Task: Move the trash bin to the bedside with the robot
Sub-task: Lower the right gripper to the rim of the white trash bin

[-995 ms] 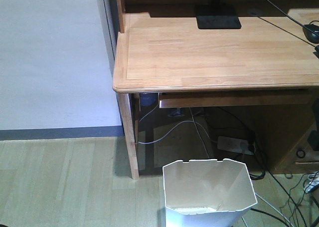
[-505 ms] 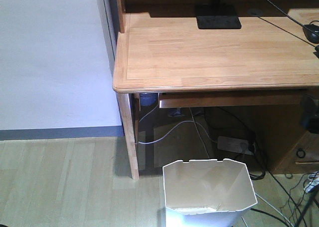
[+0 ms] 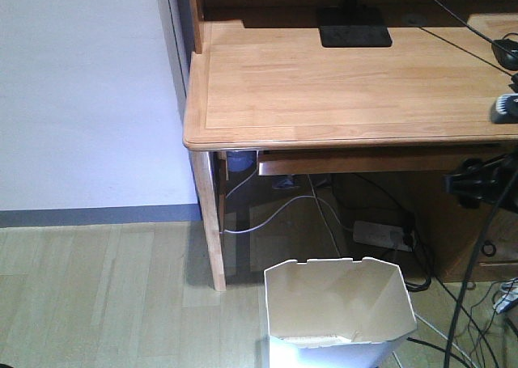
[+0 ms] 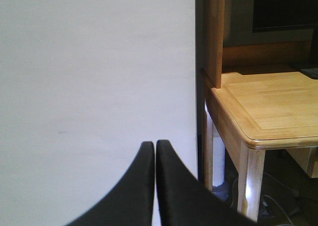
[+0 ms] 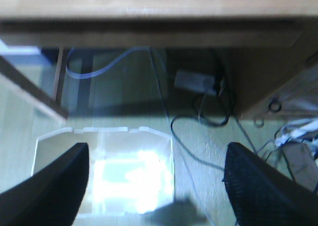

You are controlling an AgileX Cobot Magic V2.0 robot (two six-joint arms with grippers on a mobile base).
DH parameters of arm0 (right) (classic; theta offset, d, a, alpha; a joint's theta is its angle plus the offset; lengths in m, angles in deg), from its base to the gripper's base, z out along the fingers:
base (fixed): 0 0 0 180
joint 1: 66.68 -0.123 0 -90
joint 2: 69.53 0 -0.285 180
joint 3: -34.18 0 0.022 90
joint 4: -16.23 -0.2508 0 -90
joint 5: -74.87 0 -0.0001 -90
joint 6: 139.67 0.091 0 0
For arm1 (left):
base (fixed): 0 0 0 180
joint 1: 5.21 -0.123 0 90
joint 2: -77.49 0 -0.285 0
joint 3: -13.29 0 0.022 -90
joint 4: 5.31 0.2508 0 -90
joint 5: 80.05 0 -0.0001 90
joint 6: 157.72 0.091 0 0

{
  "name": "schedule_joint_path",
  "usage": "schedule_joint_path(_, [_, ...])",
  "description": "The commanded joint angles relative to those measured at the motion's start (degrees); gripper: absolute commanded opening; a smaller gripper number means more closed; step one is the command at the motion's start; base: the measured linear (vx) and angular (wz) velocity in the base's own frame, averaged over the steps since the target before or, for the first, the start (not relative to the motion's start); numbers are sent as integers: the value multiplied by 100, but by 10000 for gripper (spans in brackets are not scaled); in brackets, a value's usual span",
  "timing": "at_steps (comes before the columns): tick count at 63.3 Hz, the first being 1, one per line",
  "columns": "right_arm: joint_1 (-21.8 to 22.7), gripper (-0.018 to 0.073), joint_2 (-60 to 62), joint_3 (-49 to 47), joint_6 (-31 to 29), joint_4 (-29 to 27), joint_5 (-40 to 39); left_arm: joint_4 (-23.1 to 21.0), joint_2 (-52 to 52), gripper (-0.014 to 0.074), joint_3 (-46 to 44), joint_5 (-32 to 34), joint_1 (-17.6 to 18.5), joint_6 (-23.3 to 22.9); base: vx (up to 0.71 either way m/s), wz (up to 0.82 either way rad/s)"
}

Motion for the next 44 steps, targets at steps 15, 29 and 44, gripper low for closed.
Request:
schedule_joint_path(15, [572, 529, -1677, -298, -2323, -1977, -519, -26, -26, -6, -119, 414, 0, -25, 0, 0])
schedule_joint_path(29, [863, 529, -3177, -498, -4602, -3371, -650, -26, -26, -6, -119, 414, 0, -25, 0, 0])
schedule_joint_path(44, [863, 529, -5106, -1127, -5525, -4135, -1251, -26, -26, -6, -119, 414, 0, -25, 0, 0])
